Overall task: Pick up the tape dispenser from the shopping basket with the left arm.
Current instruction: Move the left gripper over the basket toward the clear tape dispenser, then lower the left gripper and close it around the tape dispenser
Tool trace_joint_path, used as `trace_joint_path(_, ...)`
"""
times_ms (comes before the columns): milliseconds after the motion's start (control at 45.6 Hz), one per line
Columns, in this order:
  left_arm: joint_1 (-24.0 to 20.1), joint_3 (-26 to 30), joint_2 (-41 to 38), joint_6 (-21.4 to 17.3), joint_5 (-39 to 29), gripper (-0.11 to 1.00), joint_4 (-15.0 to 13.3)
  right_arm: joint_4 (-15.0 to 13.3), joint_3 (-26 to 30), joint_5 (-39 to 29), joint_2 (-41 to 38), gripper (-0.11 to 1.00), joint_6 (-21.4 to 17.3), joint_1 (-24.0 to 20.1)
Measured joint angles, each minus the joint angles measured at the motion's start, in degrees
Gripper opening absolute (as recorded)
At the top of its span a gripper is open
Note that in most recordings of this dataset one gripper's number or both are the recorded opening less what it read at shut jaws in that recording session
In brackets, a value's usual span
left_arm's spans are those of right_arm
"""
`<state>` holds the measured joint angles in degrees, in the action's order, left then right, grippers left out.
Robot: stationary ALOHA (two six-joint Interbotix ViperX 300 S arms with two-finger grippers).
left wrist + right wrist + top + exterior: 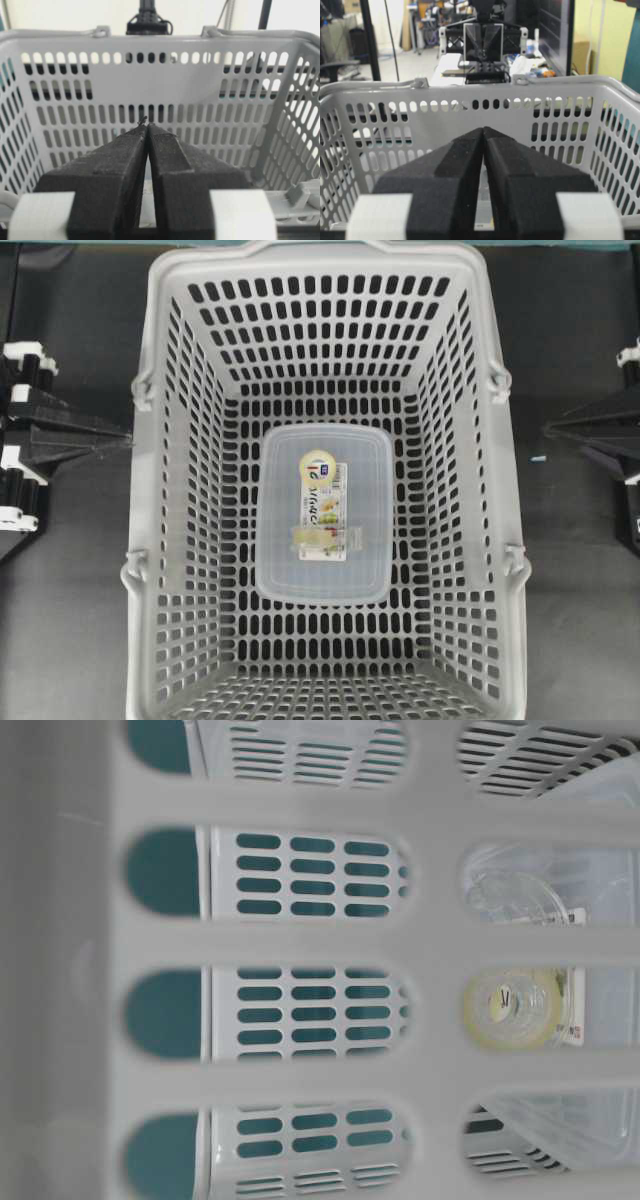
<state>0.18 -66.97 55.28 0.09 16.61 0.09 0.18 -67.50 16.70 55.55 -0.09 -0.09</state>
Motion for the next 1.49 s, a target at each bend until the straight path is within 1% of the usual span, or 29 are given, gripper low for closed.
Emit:
trace_joint_path(44,0.0,0.0,0.0,0.09,0.0,0.04,0.09,0.09,0.0,0.0,0.0,0.0,0.0,0.0)
trace_joint_path(88,0.53,1.32,-0.62,1.58,-2.11,0.0,0.79,0.09,0.0,-0.09,0.09,0.0,-0.09,0.09)
trace_joint_path(131,1.58,4.48,-2.11,3.43,-6.68,0.0,1.49,0.09,0.0,0.0,0.26,0.0,-0.26,0.18)
trace_joint_path(219,3.52,10.28,-4.83,4.66,-14.68,0.0,2.02,0.09,0.0,-0.18,0.62,0.0,-0.35,0.18)
trace_joint_path(307,4.31,14.85,-8.26,4.66,-20.3,0.0,2.11,0.09,0.0,-1.05,0.88,0.0,-0.44,0.18)
trace_joint_path(482,4.75,24.17,-17.14,5.01,-28.65,0.0,2.2,0.09,0.0,-3.43,1.05,0.0,-0.44,0.18)
trace_joint_path(591,4.83,28.92,-22.32,5.01,-33.31,0.0,2.2,0.09,0.09,-4.83,1.23,0.0,-0.44,0.18)
trace_joint_path(635,4.83,31.29,-24.61,5.01,-35.86,0.0,2.2,0.09,0.18,-5.27,1.41,0.02,-0.44,0.09)
trace_joint_path(657,4.92,31.9,-25.4,5.01,-36.65,0.0,2.2,0.18,0.09,-5.36,1.41,0.05,-0.44,0.18)
trace_joint_path(723,4.83,34.63,-28.39,5.1,-39.9,0.0,2.2,0.18,0.18,-5.54,1.67,0.19,-0.35,0.18)
trace_joint_path(876,5.1,39.81,-34.1,5.01,-44.56,0.01,2.2,0.18,0.18,-5.8,2.02,0.64,-0.44,0.18)
trace_joint_path(942,5.19,41.84,-36.12,5.1,-46.05,0.02,2.2,0.09,0.18,-5.98,2.02,0.77,-0.44,0.09)
trace_joint_path(986,5.27,43.15,-37.62,5.1,-47.55,0.07,2.2,0.18,0.18,-6.06,2.02,0.8,-0.44,0.09)
trace_joint_path(1030,5.19,44.65,-39.2,5.01,-49.66,0.15,2.2,0.09,0.26,-6.33,2.02,0.79,-0.44,0.18)
trace_joint_path(1117,5.36,46.93,-41.66,5.1,-53.44,0.39,2.11,0.18,0.26,-6.59,2.11,0.77,-0.44,0.09)
trace_joint_path(1139,5.36,47.46,-42.63,5.1,-54.76,0.47,2.2,0.18,0.26,-6.68,2.11,0.77,-0.44,0.09)
trace_joint_path(1205,5.63,48.87,-44.74,5.36,-57.39,0.66,2.2,0.18,0.18,-6.59,2.29,0.76,-0.44,0.09)
trace_joint_path(1271,5.98,50.36,-47.02,5.36,-59.59,0.82,2.2,0.18,0.26,-6.68,2.46,0.76,-0.44,0.09)
trace_joint_path(1336,6.33,51.68,-49.22,5.36,-61.17,0.9,2.2,0.09,0.26,-6.59,2.64,0.76,-0.44,0.09)
trace_joint_path(1490,6.42,53.35,-54.84,5.27,-62.23,0.89,2.2,0.09,0.26,-6.59,3.25,0.76,-0.44,0.0)
